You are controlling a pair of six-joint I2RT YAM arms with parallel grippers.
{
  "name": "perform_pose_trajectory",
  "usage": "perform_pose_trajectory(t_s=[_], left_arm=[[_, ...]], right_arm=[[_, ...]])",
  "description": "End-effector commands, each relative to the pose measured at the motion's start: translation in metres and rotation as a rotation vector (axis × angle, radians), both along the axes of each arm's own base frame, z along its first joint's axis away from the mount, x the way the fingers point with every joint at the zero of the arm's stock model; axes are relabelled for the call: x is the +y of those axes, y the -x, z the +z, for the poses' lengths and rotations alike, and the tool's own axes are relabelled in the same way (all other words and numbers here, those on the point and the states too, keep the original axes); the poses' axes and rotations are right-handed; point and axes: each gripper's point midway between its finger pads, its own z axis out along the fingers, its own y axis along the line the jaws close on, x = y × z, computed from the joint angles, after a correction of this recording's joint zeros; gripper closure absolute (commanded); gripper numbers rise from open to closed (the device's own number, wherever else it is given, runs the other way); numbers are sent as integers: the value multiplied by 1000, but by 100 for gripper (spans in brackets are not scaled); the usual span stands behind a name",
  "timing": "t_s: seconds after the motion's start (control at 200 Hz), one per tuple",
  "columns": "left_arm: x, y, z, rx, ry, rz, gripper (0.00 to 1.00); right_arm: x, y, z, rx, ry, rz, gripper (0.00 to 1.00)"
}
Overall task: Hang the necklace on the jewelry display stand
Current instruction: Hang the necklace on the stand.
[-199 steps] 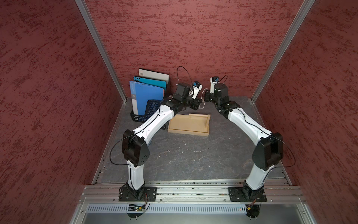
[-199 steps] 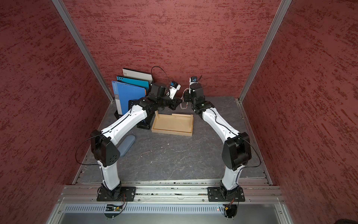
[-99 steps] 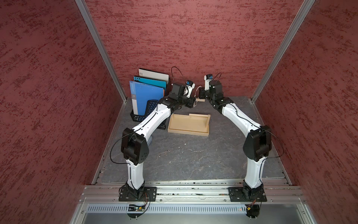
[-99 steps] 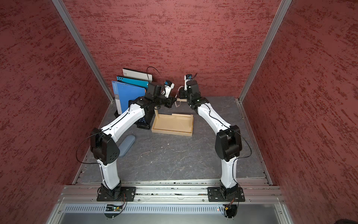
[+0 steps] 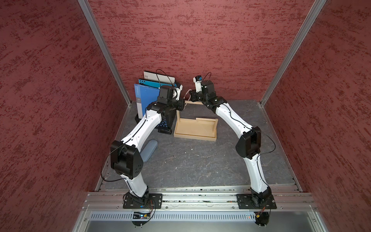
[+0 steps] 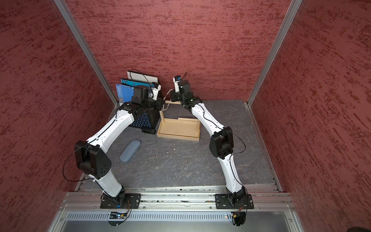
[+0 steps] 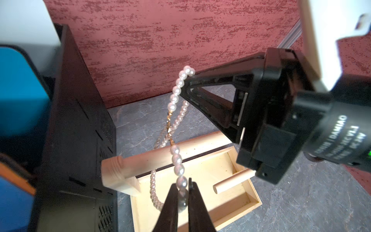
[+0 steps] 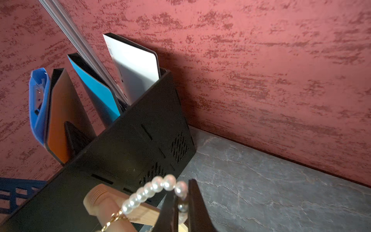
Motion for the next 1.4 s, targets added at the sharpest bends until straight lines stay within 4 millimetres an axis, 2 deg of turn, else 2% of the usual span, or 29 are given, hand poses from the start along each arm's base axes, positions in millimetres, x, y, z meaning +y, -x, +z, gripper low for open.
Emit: perform_pose_trajectory(t_s=[0.0, 0.115, 0.26, 0.441, 0.666, 0.781, 0.917, 1.147, 1.398], left_arm=[[10, 3, -6, 10, -15, 8, 87], [16, 2, -14, 26, -21, 14, 87], [13, 5, -27, 61, -22, -5, 87], [8, 13, -29, 67, 0, -38, 86], [6, 18, -40, 82, -3, -50, 85], [6, 15, -38, 72, -4, -43, 84], [6, 12, -34, 60, -6, -42, 84], [9, 11, -30, 51, -15, -36, 84], [14, 14, -28, 42, -28, -27, 83]], right_arm=[[10, 4, -7, 24, 10, 71, 100], [17, 6, -17, 35, 13, 112, 100], [17, 8, -25, 44, 46, 132, 99], [17, 8, -29, 45, 65, 141, 98], [23, 10, -35, 49, 62, 174, 85], [24, 11, -35, 49, 60, 186, 77], [26, 15, -30, 40, 58, 208, 70], [25, 17, -24, 28, 68, 214, 66], [29, 27, 6, -26, 46, 224, 65]])
